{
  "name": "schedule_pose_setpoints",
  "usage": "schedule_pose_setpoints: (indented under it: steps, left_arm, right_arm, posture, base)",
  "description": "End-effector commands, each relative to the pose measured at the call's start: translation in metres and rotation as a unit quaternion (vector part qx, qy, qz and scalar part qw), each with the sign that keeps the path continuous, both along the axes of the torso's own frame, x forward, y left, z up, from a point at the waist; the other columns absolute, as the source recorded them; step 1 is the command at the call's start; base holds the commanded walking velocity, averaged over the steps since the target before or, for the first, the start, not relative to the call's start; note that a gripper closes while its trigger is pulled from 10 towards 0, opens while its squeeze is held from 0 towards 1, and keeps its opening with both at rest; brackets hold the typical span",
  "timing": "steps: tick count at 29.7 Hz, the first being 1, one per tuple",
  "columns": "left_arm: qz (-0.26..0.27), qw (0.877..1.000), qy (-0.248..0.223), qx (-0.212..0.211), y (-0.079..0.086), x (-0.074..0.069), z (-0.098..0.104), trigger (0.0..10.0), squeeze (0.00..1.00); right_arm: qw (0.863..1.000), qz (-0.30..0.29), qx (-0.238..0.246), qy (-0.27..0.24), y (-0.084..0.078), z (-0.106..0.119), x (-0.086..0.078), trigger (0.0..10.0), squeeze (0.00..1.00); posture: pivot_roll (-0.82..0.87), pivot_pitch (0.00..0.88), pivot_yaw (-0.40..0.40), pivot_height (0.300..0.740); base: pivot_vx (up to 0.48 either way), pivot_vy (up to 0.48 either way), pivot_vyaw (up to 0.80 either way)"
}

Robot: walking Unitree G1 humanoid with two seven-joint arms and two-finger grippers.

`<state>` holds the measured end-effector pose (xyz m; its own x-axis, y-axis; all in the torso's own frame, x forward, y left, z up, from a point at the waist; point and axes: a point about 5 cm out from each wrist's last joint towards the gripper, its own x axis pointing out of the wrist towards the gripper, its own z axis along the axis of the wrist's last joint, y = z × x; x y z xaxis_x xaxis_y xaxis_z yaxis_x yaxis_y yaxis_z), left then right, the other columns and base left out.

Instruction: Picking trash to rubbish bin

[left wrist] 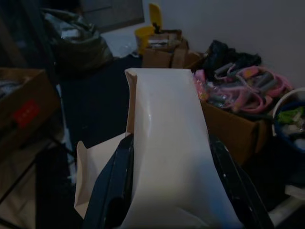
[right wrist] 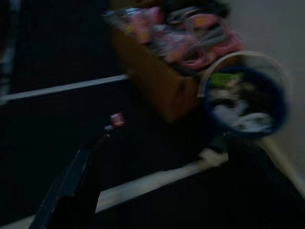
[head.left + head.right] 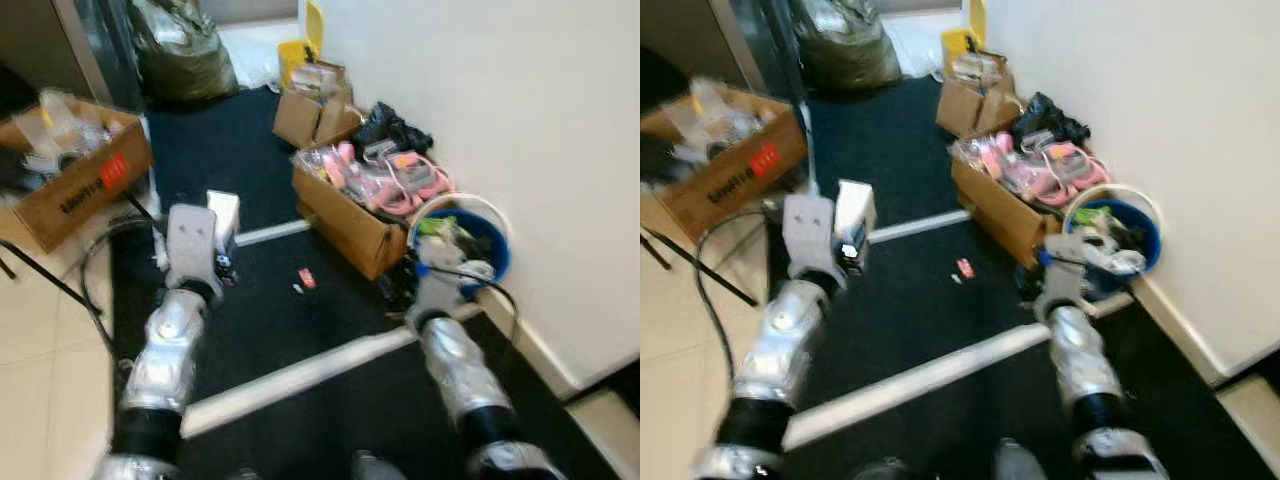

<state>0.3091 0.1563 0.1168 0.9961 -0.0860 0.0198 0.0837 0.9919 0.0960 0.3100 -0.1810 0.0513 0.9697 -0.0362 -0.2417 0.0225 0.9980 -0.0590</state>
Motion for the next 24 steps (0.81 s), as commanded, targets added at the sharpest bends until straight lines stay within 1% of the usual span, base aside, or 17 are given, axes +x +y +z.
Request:
schedule_pose_setpoints:
  steps: [1, 3, 7, 9, 20, 24]
  left_arm:
    - [0.008, 1.0, 0.007, 0.006, 0.0064, -0.0015, -0.0044, 10.0, 0.0]
    - [0.012, 1.0, 0.014, 0.009, 0.0092, -0.0028, -0.0078, 10.0, 0.0]
    - [0.013, 1.0, 0.017, 0.011, 0.0104, -0.0037, -0.0096, 10.0, 0.0]
    - [0.014, 1.0, 0.018, 0.01, 0.0103, -0.0045, -0.0106, 10.0, 0.0]
    - [0.013, 1.0, 0.017, 0.012, 0.0098, -0.0044, -0.0105, 10.0, 0.0]
    - [0.014, 1.0, 0.019, 0.008, 0.0085, -0.0042, -0.0116, 10.0, 0.0]
  right_arm:
    - [1.0, 0.007, 0.005, 0.002, 0.0054, -0.0018, 0.0, 10.0, 0.0]
    - [1.0, 0.022, 0.003, 0.003, 0.0078, -0.0033, -0.0011, 10.0, 0.0]
    - [1.0, 0.031, -0.001, 0.005, 0.0104, -0.0053, -0.0024, 10.0, 0.0]
    - [0.999, 0.037, -0.006, 0.019, 0.0133, -0.0102, -0.0042, 10.0, 0.0]
    - [0.999, 0.029, 0.002, 0.014, 0.0125, -0.0087, -0.0016, 10.0, 0.0]
    - [1.0, 0.02, 0.008, -0.005, 0.0098, -0.0034, 0.0009, 10.0, 0.0]
  posture:
    - [-0.06, 0.009, -0.01, 0.74]
    - [-0.06, 0.006, -0.009, 0.74]
    - [-0.06, 0.0, -0.011, 0.74]
    - [-0.06, 0.0, -0.015, 0.74]
    - [-0.06, 0.0, -0.019, 0.74]
    - [-0.06, 0.0, -0.019, 0.74]
  base:
    - [0.307, 0.0, 0.0]
    - [0.309, 0.0, 0.0]
    - [0.311, 0.0, 0.0]
    - [0.311, 0.0, 0.0]
    - [0.311, 0.0, 0.0]
    - [0.307, 0.0, 0.0]
